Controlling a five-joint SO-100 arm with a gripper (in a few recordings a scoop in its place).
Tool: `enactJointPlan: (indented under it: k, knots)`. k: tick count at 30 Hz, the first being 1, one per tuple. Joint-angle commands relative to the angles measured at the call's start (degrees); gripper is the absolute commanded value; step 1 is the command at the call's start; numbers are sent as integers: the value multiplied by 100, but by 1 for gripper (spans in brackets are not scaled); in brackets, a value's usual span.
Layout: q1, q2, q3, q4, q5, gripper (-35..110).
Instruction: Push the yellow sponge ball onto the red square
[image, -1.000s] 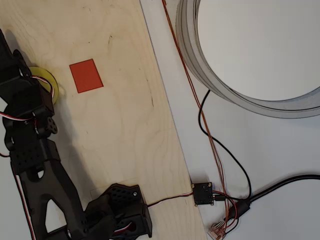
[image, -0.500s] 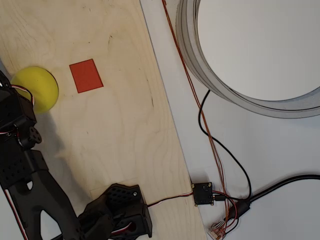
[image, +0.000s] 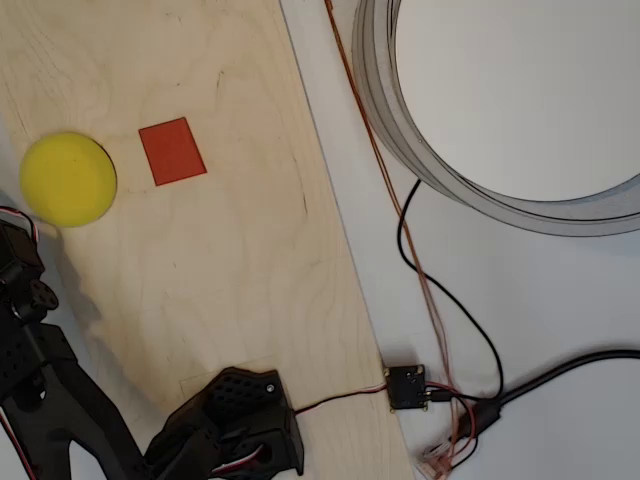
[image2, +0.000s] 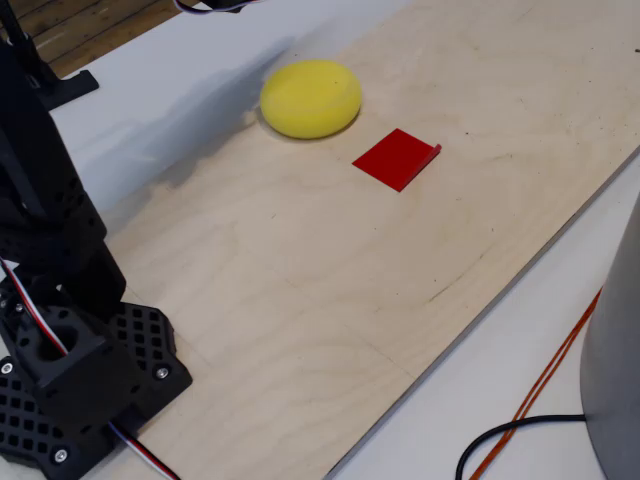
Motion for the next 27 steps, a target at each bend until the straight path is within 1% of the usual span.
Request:
enactJointPlan:
  k: [1, 11, 27]
  knots:
    - [-9, 492, 281, -62, 132, 34]
    - [53, 861, 1354, -659, 62, 33]
    - [123, 940, 2197, -1301, 79, 33]
